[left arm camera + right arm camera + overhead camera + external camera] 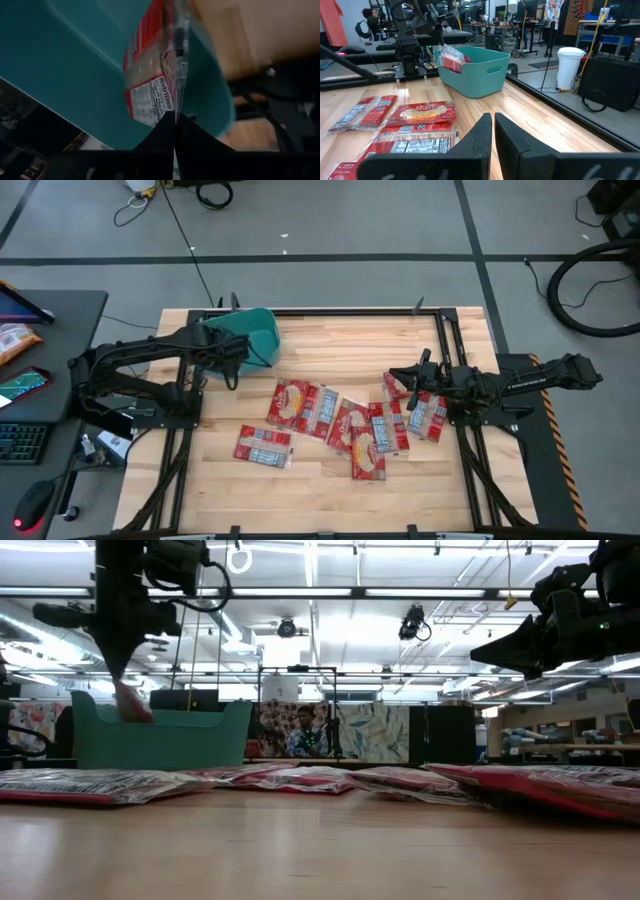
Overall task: Sort popcorn bags into baskets
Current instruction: Put the red popcorn bag into the green bin
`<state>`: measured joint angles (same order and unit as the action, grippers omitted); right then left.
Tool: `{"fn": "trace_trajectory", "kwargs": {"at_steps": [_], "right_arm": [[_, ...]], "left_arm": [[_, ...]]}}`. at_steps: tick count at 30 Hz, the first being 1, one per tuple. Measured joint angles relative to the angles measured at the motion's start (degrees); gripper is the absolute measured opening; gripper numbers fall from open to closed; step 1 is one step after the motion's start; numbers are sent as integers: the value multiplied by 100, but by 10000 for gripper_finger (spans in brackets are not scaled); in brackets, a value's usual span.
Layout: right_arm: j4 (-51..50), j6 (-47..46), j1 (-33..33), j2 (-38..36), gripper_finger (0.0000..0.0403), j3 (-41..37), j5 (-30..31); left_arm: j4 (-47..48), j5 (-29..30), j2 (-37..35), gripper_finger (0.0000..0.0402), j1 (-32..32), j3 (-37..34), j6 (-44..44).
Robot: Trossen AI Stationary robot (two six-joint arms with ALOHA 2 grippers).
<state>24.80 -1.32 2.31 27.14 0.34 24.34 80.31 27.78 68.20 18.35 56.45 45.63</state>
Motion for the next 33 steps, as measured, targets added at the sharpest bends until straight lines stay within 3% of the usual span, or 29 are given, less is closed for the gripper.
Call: {"fn": "trace_trajectory", "kwargs": {"at_steps": [8,14,21,29,33], "right_arm": [[0,0,-1,1,25,1,0],[0,0,-2,0,25,2,0],[0,0,0,2,25,0,0],[-2,-2,0,0,25,0,0],[-1,0,-1,2,25,0,-1]], "left_arm": [[852,181,-221,2,-315,215,-340],[957,409,-275,1,-403,532,-45],[919,-130,-262,1,3,533,236],[519,-259,-262,1,380,533,1059],[253,-259,-262,19,496,533,1253]]}}
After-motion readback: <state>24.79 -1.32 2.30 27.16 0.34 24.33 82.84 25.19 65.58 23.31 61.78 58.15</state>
